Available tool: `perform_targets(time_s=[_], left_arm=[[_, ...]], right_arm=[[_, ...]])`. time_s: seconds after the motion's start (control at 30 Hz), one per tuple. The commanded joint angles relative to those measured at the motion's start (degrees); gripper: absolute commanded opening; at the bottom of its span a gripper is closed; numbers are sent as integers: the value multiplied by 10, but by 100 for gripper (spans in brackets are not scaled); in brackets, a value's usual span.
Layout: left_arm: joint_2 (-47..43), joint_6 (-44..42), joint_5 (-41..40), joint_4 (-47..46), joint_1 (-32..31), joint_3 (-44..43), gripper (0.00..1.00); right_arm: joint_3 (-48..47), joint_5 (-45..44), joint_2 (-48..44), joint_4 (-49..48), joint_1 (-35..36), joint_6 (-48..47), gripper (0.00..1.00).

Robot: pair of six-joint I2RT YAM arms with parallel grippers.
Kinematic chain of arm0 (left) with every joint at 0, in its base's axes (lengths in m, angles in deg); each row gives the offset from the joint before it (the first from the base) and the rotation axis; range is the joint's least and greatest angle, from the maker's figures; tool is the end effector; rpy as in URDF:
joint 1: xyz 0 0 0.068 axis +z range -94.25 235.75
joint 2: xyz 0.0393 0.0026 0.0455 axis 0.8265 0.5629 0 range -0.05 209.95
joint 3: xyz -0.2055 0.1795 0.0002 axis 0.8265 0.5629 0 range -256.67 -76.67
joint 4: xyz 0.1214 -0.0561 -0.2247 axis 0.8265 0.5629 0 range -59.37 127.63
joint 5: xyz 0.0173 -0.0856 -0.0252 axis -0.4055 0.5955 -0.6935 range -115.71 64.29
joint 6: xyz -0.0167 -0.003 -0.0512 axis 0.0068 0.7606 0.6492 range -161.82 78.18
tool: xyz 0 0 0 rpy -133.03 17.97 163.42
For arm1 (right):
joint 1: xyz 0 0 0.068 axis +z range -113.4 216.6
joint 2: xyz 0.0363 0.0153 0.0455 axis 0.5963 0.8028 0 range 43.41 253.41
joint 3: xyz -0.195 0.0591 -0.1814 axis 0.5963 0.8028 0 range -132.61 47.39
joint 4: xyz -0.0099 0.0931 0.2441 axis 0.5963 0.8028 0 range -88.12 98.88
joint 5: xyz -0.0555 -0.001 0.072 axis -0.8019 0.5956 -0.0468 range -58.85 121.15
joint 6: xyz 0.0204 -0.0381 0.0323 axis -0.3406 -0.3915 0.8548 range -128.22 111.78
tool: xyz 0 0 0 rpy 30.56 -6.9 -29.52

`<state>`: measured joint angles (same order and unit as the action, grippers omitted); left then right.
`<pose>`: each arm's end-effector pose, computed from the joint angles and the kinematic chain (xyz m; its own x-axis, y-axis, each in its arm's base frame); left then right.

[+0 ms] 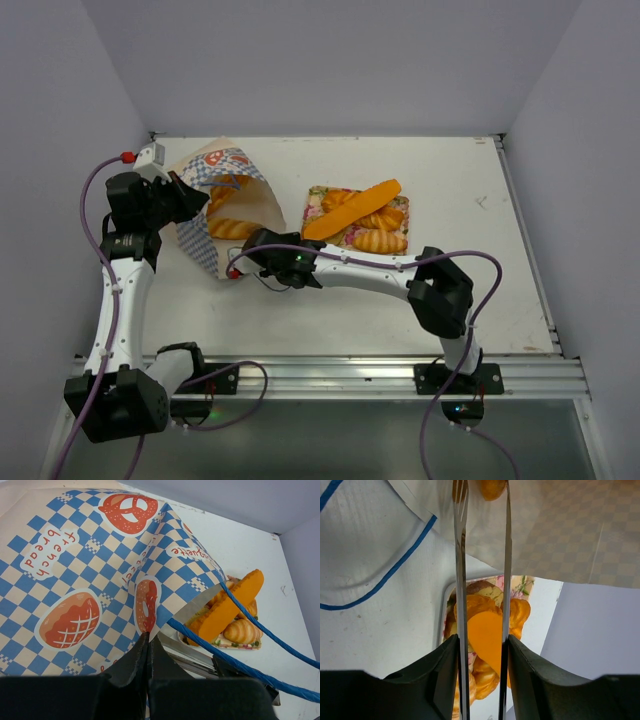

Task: Take the fake bread out of the paper bag

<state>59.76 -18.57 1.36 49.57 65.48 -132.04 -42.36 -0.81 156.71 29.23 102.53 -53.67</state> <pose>0.2325 0.0234 0.3407 -0.4624 -0.4359 -0.7721 0.0856 0.8448 -0.5282 0.1961 0.3928 0.2323 0.2328 -0.9610 -0.1496 -0.6735 -0.0483 -0.7376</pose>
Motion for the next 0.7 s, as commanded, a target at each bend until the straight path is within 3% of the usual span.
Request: perform_targets(time_s=[0.0,0.67], left_arm=[[-12,9,19,-17,4,4,0],[-11,9,18,-19,5,2,0]], right_arm=[[-26,-7,4,-27,-2,6,46],[-11,-10,-16,-72,-2,-13,47]])
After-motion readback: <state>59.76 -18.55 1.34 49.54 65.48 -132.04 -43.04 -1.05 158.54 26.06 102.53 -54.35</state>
